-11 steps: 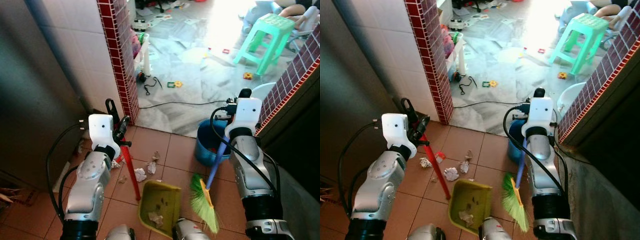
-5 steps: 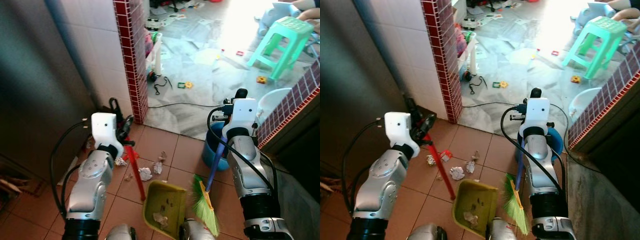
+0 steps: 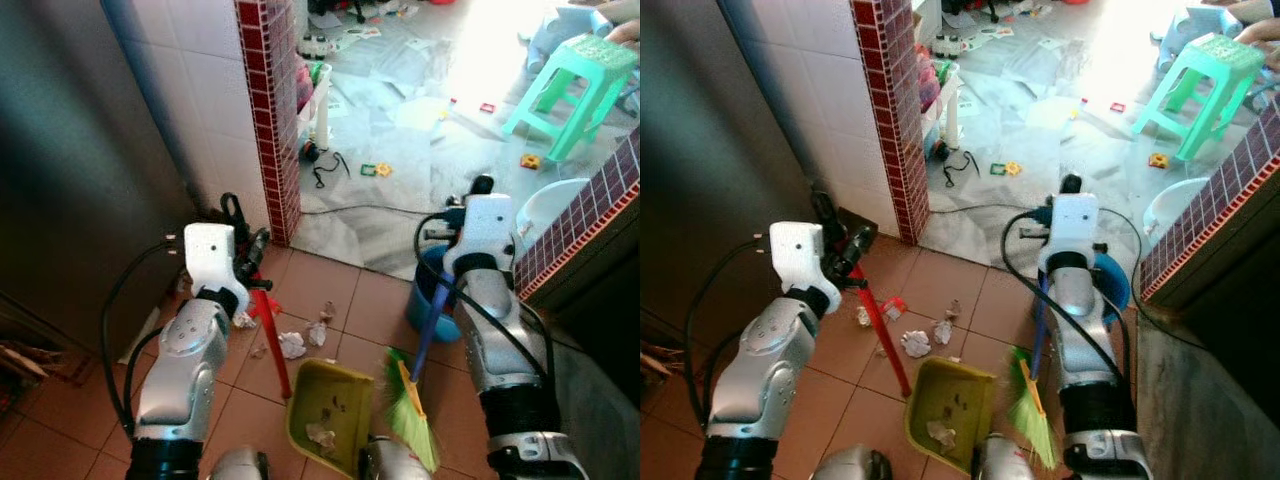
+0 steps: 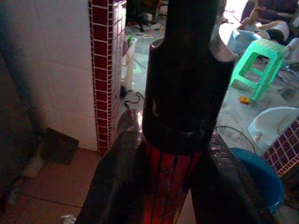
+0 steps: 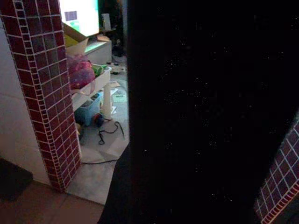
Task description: Sweep floor
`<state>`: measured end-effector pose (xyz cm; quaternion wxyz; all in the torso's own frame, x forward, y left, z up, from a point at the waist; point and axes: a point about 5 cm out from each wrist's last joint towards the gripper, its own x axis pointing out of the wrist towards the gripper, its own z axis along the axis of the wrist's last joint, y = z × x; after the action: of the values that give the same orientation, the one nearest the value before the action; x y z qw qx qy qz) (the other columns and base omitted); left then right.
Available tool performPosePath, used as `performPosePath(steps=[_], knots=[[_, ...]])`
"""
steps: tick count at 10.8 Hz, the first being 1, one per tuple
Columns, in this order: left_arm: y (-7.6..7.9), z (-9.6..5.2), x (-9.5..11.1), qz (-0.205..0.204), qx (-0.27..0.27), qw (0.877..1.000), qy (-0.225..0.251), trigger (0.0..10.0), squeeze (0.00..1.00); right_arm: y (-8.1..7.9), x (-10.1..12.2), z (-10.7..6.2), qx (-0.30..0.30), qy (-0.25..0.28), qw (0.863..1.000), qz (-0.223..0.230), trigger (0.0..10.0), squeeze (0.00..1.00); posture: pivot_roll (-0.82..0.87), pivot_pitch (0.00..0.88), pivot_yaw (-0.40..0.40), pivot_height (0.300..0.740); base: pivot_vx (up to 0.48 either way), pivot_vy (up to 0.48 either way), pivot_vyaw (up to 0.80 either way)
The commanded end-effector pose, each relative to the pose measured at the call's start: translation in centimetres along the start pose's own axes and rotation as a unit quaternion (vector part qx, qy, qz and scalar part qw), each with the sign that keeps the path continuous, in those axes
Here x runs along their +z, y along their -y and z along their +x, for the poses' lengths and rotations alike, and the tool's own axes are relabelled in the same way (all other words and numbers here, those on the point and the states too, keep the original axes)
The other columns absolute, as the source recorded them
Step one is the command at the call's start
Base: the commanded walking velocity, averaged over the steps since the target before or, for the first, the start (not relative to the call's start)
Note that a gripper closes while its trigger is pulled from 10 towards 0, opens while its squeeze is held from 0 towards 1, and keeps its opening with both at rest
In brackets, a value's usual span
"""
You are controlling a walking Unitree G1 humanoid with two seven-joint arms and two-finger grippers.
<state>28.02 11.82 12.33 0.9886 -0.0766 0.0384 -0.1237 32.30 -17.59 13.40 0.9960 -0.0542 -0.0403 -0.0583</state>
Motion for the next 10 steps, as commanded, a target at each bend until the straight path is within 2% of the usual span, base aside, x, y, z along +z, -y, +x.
performPosePath(steps=[1, 4, 10], knots=[[0.70, 0.04, 0.90, -0.036, -0.023, 0.999, 0.021, 10.0, 0.00, -0.66, 0.42, 0.15, 0.011, 0.008, 1.000, 0.006, 10.0, 0.00, -0.03, 0.076, 0.008, 0.740, 0.000, 0.480, 0.00], [0.81, 0.08, 0.96, -0.034, -0.027, 0.999, 0.020, 10.0, 0.00, -0.61, 0.56, 0.28, 0.011, 0.011, 1.000, 0.004, 10.0, 0.00, -0.03, 0.077, 0.007, 0.740, 0.000, 0.480, 0.00], [1.21, 0.01, 0.56, -0.025, -0.042, 0.999, 0.006, 10.0, 0.00, -0.51, 0.67, 0.36, 0.008, 0.014, 1.000, -0.002, 10.0, 0.00, -0.03, 0.078, 0.006, 0.740, 0.000, 0.456, -0.75]])
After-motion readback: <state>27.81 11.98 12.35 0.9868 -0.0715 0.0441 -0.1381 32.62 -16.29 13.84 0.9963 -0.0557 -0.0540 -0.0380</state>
